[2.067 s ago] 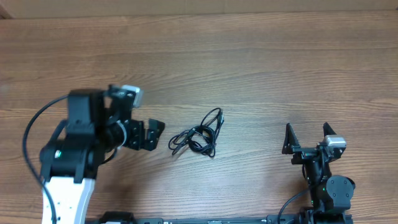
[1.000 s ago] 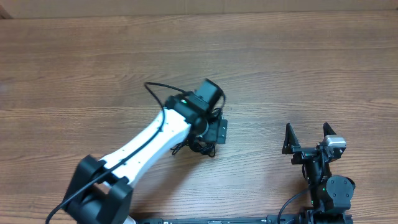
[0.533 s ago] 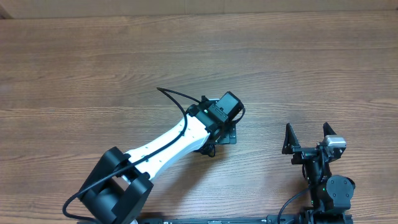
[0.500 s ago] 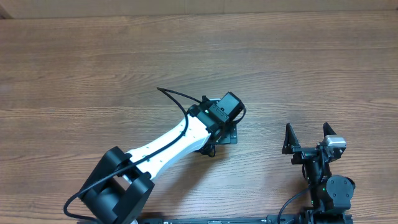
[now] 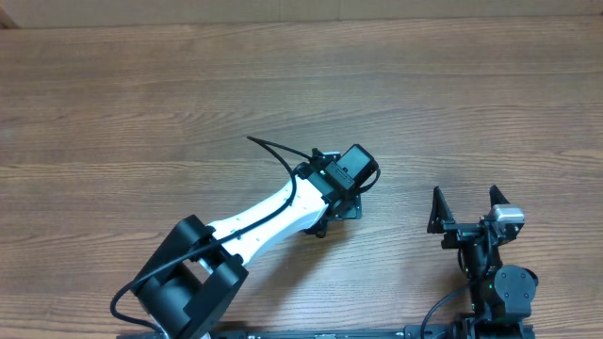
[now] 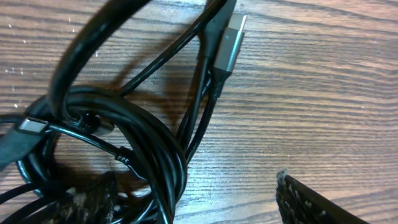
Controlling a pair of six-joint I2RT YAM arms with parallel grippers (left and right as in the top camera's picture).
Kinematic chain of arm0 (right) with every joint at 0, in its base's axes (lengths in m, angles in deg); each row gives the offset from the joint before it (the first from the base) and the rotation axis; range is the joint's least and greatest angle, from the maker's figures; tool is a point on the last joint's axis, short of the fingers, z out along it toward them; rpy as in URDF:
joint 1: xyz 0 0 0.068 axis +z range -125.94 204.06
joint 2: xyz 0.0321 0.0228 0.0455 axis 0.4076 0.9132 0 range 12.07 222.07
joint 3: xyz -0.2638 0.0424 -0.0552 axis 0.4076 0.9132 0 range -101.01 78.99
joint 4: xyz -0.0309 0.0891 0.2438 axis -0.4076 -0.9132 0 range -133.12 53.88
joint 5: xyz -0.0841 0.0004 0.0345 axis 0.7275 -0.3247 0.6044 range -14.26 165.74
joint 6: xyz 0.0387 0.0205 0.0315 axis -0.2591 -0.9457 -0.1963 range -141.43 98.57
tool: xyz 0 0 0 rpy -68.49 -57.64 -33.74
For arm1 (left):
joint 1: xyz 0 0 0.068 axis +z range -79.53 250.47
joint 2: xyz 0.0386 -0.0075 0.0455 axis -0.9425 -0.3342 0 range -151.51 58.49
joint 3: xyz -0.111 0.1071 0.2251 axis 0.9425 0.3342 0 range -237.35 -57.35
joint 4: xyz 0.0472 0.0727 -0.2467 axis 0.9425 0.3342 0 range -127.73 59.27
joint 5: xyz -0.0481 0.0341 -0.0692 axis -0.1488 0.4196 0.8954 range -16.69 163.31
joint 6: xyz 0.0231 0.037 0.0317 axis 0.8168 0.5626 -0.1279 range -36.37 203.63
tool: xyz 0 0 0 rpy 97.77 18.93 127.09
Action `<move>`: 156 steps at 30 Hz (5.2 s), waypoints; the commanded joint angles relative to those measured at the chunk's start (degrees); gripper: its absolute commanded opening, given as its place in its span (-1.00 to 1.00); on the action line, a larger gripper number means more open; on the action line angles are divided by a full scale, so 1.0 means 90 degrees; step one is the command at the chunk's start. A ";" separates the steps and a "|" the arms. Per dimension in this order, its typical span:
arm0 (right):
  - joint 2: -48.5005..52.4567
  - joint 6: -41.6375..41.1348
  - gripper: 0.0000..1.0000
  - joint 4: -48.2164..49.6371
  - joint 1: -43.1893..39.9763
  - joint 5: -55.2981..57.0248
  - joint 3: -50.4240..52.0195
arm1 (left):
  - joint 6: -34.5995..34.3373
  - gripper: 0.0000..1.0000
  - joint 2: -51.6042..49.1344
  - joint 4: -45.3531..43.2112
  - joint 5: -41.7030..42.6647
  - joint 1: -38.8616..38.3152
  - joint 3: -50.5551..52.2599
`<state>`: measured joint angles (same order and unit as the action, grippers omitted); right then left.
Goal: Untangle cables
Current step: 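Reach the left gripper over the black cable bundle and lower onto it, then close the left gripper on the cable bundle, then lift the cable bundle with the left gripper toward the center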
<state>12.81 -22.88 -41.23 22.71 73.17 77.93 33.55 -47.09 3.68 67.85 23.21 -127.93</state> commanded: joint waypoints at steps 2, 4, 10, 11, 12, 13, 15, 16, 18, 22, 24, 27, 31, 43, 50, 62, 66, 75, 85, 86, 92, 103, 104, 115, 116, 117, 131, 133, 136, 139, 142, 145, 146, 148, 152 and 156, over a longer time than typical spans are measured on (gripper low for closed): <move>-0.0063 0.0002 1.00 0.0049 0.0041 -0.0007 0.0066 | -0.0325 0.64 -0.0279 -0.0032 -0.0126 -0.0039 -0.0121; -0.0063 0.0002 1.00 0.0049 0.0041 -0.0007 0.0066 | -0.0323 0.65 -0.0318 -0.0090 -0.0129 -0.0039 -0.0121; -0.0063 0.0002 1.00 0.0049 0.0041 -0.0007 0.0066 | -0.0323 0.56 -0.0340 -0.0153 -0.0255 -0.0039 -0.0121; -0.0063 0.0002 1.00 0.0049 0.0041 -0.0007 0.0066 | -0.0325 0.49 -0.0340 -0.0180 -0.0323 -0.0039 -0.0121; -0.0063 0.0002 1.00 0.0049 0.0041 -0.0007 0.0066 | -0.0323 0.40 -0.0340 -0.0214 -0.0357 -0.0039 -0.0121; -0.0063 0.0002 1.00 0.0049 0.0041 -0.0007 0.0066 | -0.0323 0.33 -0.0340 -0.0253 -0.0391 -0.0039 -0.0121; -0.0063 0.0002 1.00 0.0049 0.0041 -0.0007 0.0066 | -0.0323 0.18 -0.0340 -0.0323 -0.0452 -0.0039 -0.0121; -0.0063 0.0002 1.00 0.0049 0.0041 -0.0007 0.0066 | -0.0323 0.13 -0.0340 -0.0342 -0.0469 -0.0039 -0.0119; -0.0063 0.0002 1.00 0.0049 0.0041 -0.0007 0.0066 | -0.0323 0.04 -0.0340 -0.0372 -0.0466 -0.0039 -0.0114; -0.0063 0.0002 1.00 0.0049 0.0041 -0.0007 0.0066 | -0.0321 0.01 -0.0342 -0.0447 -0.0471 -0.0039 -0.0080; -0.0063 0.0002 1.00 0.0049 0.0041 -0.0007 0.0066 | -0.0323 0.00 -0.0342 -0.0549 -0.0561 -0.0039 -0.0007; -0.0063 0.0002 1.00 0.0049 0.0041 -0.0007 0.0066 | -0.0345 -0.06 -0.0342 -0.0685 -0.0707 -0.0039 0.0148; -0.0063 0.0002 1.00 0.0049 0.0041 -0.0007 0.0066 | -0.0488 -0.09 -0.0342 -0.0704 -0.0729 -0.0039 0.0163; -0.0063 0.0002 1.00 0.0049 0.0041 -0.0007 0.0066 | -0.0435 -0.03 -0.0369 -0.0653 -0.0857 -0.0044 0.0165; -0.0063 0.0002 1.00 0.0049 0.0041 -0.0007 0.0066 | -0.0435 -0.11 -0.0425 -0.0646 -0.0869 -0.0044 0.0165; -0.0063 0.0002 1.00 0.0049 0.0041 -0.0007 0.0066 | -0.0440 -0.08 -0.0425 -0.0590 -0.0901 -0.0044 0.0199; -0.0063 0.0002 1.00 0.0049 0.0041 -0.0007 0.0066 | -0.0440 -0.15 -0.0425 -0.0610 -0.0901 -0.0044 0.0219; -0.0063 0.0002 1.00 0.0049 0.0041 -0.0007 0.0066 | -0.0466 -0.42 -0.0532 -0.0639 -0.0884 -0.0036 0.0221; -0.0063 0.0002 1.00 0.0049 0.0041 -0.0007 0.0066 | -0.0464 -0.70 -0.0532 -0.0653 -0.0891 -0.0036 0.0221; -0.0063 0.0002 1.00 0.0049 0.0041 -0.0007 0.0066 | -0.0464 -0.74 -0.0532 -0.0653 -0.0891 -0.0036 0.0221; -0.0063 0.0002 1.00 0.0049 0.0041 -0.0007 0.0066 | -0.0461 -0.91 -0.0532 -0.0658 -0.0906 -0.0036 0.0221; -0.0063 0.0002 1.00 0.0049 0.0041 -0.0007 0.0066 | 0.0338 -0.91 0.0206 -0.0578 -0.0964 -0.0036 0.0058; -0.0063 0.0002 1.00 0.0049 0.0041 -0.0007 0.0066 | 0.0437 -0.92 0.0398 -0.0578 -0.0959 -0.0036 0.0049; -0.0063 0.0002 1.00 0.0049 0.0041 -0.0007 0.0066 | 0.2523 -0.92 0.2603 -0.0588 -0.0328 -0.0029 0.0046; -0.0063 0.0002 1.00 0.0049 0.0041 -0.0007 0.0066 | 0.2654 -0.92 0.2737 -0.0590 -0.0221 -0.0029 0.0046; -0.0063 0.0002 1.00 0.0049 0.0041 -0.0007 0.0066 | 0.2759 -0.91 0.2863 -0.0593 -0.0114 -0.0029 0.0046; -0.0063 0.0002 1.00 0.0049 0.0041 -0.0007 0.0066 | 0.3925 -0.92 0.3538 -0.1037 0.4845 0.1591 0.0046; -0.0063 0.0002 0.99 0.0049 0.0041 -0.0007 0.0066 | 0.3925 -0.92 0.3538 -0.1088 0.5275 0.1790 0.0046; -0.0063 0.0002 1.00 0.0049 0.0041 -0.0007 0.0066 | 0.3623 -0.92 0.3538 -0.1188 0.5782 0.2038 0.0046; -0.0063 0.0000 1.00 0.0051 0.0041 -0.0010 0.0066 | 0.3072 -0.91 0.3538 -0.1304 0.5782 0.2089 0.0046; -0.0063 0.0002 1.00 0.0051 0.0041 0.0015 0.0066 | 0.2438 -0.92 0.3538 -0.1525 0.5727 0.2089 0.0046; -0.0063 -0.0085 1.00 0.0100 0.0041 -0.0017 0.0066 | 0.1520 -0.92 0.3538 -0.1707 0.5146 0.2089 0.0046; -0.0063 -0.0418 0.99 0.0112 0.0041 -0.0036 0.0066 | 0.1168 -0.92 0.3538 -0.1705 0.4845 0.2089 0.0046; -0.0063 -0.1195 1.00 0.0126 0.0041 -0.0114 0.0063 | 0.0469 -0.92 0.3538 -0.1700 0.4238 0.2089 0.0046; -0.0063 -0.2215 1.00 -0.0119 0.0041 -0.1290 -0.0121 | -0.1168 -0.91 0.3538 -0.1678 0.3014 0.2089 0.0046; -0.0063 -0.2509 1.00 -0.0984 0.0041 -0.1685 -0.0724 | -0.1979 -0.91 0.3538 -0.1681 0.2431 0.2089 0.0046</move>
<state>12.81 -40.58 -45.51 22.71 63.73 77.10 26.35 -16.30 -10.99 97.49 41.66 -126.60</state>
